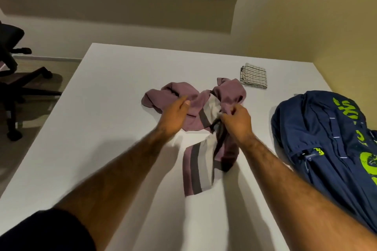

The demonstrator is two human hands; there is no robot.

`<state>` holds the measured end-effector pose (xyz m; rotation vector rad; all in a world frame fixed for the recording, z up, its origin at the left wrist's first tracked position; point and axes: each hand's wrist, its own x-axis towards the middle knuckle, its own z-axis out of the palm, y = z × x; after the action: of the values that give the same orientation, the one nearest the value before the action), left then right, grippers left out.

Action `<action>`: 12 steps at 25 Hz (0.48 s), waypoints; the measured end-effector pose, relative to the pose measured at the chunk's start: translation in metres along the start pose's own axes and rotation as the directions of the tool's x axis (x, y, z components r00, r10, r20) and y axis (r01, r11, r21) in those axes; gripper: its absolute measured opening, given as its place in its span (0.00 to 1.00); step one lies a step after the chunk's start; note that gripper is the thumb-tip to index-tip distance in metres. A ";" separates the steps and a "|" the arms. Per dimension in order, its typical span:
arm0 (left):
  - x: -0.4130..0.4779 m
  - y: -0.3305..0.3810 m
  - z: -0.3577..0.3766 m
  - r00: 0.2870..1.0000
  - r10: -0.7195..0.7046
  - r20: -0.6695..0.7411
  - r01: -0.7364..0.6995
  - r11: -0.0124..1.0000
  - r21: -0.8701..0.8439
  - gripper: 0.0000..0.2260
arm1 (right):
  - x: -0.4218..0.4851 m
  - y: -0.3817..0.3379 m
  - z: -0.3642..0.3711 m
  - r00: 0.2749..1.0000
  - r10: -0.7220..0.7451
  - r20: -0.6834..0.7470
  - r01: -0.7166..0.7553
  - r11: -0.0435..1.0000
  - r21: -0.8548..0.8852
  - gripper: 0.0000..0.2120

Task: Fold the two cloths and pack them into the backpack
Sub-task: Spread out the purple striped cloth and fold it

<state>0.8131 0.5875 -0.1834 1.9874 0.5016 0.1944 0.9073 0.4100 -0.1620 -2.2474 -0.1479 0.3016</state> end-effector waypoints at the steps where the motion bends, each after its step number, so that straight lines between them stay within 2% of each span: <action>1: 0.003 -0.002 -0.020 0.994 -0.026 -0.102 0.022 0.999 -0.044 0.18 | -0.019 -0.023 0.018 0.986 -0.161 0.052 0.164 0.986 -0.044 0.04; 2: 0.006 -0.004 -0.045 0.975 -0.052 -0.215 0.039 0.997 -0.067 0.17 | -0.044 -0.047 0.037 0.923 -0.350 0.159 0.365 0.928 -0.075 0.03; 3: 0.008 -0.004 -0.074 0.941 -0.057 -0.334 0.035 0.997 -0.072 0.17 | -0.073 -0.070 0.058 0.787 -0.537 0.303 0.580 0.812 -0.067 0.04; 4: 0.008 -0.003 -0.104 0.897 -0.047 -0.440 0.023 0.998 -0.059 0.17 | -0.102 -0.087 0.079 0.570 -0.686 0.452 0.768 0.640 0.003 0.05; 5: 0.003 0.000 -0.131 0.842 -0.022 -0.540 0.014 1.000 -0.020 0.18 | -0.129 -0.095 0.101 0.322 -0.757 0.569 0.891 0.445 0.088 0.06; 6: -0.005 -0.001 -0.150 0.782 -0.009 -0.623 0.028 0.999 0.021 0.19 | -0.155 -0.100 0.119 0.114 -0.732 0.671 0.954 0.270 0.133 0.08; 7: -0.016 -0.002 -0.160 0.735 0.000 -0.678 0.056 0.997 0.060 0.19 | -0.171 -0.101 0.131 0.018 -0.679 0.734 0.975 0.175 0.139 0.13; 8: -0.027 -0.005 -0.161 0.713 0.023 -0.701 0.068 0.993 0.102 0.19 | -0.182 -0.100 0.134 0.016 -0.674 0.738 0.977 0.168 0.132 0.14; 10: -0.056 -0.018 -0.147 0.720 0.162 -0.674 0.030 0.964 0.264 0.18 | -0.167 -0.087 0.128 0.109 -0.820 0.562 0.986 0.159 0.040 0.09; 11: -0.071 -0.028 -0.134 0.730 0.257 -0.634 -0.020 0.934 0.356 0.17 | -0.149 -0.076 0.120 0.187 -0.868 0.460 0.982 0.176 -0.067 0.07; 12: -0.086 -0.040 -0.119 0.739 0.342 -0.580 -0.073 0.897 0.436 0.16 | -0.126 -0.064 0.113 0.290 -0.882 0.371 0.955 0.239 -0.178 0.07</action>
<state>0.6838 0.6630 -0.1576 2.3461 0.7962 1.0328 0.7556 0.5085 -0.1616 -2.0205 -1.7550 -0.2136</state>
